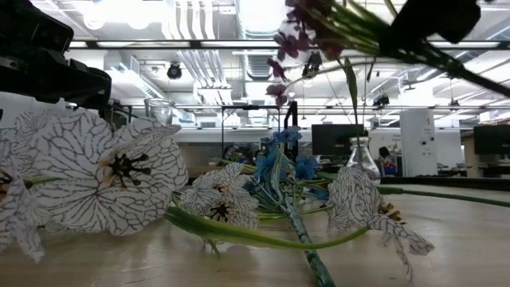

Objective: Pick and place flowers into a vace then onto a shelf
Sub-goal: Put the violet flowers into the right transparent vase

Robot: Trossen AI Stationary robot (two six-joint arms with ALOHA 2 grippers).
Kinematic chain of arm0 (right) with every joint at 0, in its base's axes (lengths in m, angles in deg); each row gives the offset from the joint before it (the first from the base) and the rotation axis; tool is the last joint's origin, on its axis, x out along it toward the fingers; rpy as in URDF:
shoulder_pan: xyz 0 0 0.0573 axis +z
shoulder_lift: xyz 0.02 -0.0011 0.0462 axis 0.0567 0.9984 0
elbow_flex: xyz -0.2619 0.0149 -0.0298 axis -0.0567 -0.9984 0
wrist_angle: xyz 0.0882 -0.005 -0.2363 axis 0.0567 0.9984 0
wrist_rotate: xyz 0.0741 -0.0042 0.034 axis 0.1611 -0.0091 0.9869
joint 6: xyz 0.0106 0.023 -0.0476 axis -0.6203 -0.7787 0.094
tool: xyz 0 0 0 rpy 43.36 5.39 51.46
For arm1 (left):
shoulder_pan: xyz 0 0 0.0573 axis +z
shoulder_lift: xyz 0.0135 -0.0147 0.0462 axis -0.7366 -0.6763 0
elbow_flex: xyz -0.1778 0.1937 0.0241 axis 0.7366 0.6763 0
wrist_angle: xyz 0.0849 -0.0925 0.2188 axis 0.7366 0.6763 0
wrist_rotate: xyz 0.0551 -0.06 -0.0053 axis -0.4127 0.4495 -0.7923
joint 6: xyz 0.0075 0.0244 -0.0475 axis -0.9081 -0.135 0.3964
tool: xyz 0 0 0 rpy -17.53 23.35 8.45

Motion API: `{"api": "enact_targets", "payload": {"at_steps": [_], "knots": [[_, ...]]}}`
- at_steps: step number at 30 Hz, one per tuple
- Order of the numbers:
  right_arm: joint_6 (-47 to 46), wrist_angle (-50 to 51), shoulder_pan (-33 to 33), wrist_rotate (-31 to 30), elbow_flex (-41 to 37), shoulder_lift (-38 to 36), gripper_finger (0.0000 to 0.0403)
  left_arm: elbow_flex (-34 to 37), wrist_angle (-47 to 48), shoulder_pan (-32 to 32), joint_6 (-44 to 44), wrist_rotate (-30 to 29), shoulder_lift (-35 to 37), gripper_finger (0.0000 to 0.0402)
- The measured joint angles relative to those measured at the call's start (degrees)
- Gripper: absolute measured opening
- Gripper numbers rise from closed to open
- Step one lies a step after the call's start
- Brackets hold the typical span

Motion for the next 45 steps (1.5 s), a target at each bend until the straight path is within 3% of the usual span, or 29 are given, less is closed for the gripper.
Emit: {"api": "enact_targets", "payload": {"at_steps": [4, 11, 21, 28, 33, 39, 45], "knots": [[5.07, -6.26, -1.28, -0.15, -3.71, -3.09, 0.0013, 0.0, -0.02, 0.0, 0.0, 0.0, 0.0, 0.0], [40.14, -37.82, -2.79, 8.24, -12.45, -11.6, 0.0013, 0.0, -0.11, 0.0, 0.0, 0.0, 0.0, 0.0], [56.55, -63.95, -8.51, 8.6, -30.56, -26.93, 0.0013, 0.02, -0.24, 0.0, 0.0, 0.0, 0.0, 0.0], [63.95, -71.42, -9.86, 15.06, -38.0, -36.08, 0.0013, 0.02, -0.24, -0.04, 0.0, 0.0, -0.02, 0.0], [72.2, -74.28, -10.6, 14.71, -41.45, -41.94, 0.0013, 0.02, -0.22, -0.04, 0.0, 0.0, 0.0, 0.0], [79.56, -82.63, -16.73, 12.54, -46.79, -47.67, 0.0013, 0.02, -0.14, -0.02, 0.0, 0.0, -0.07, 0.0], [83.38, -82.51, -22.01, 10.8, -50.6, -54.31, 0.0013, 0.02, 0.02, -0.02, 0.0, -0.04, -0.09, 0.0]]}}
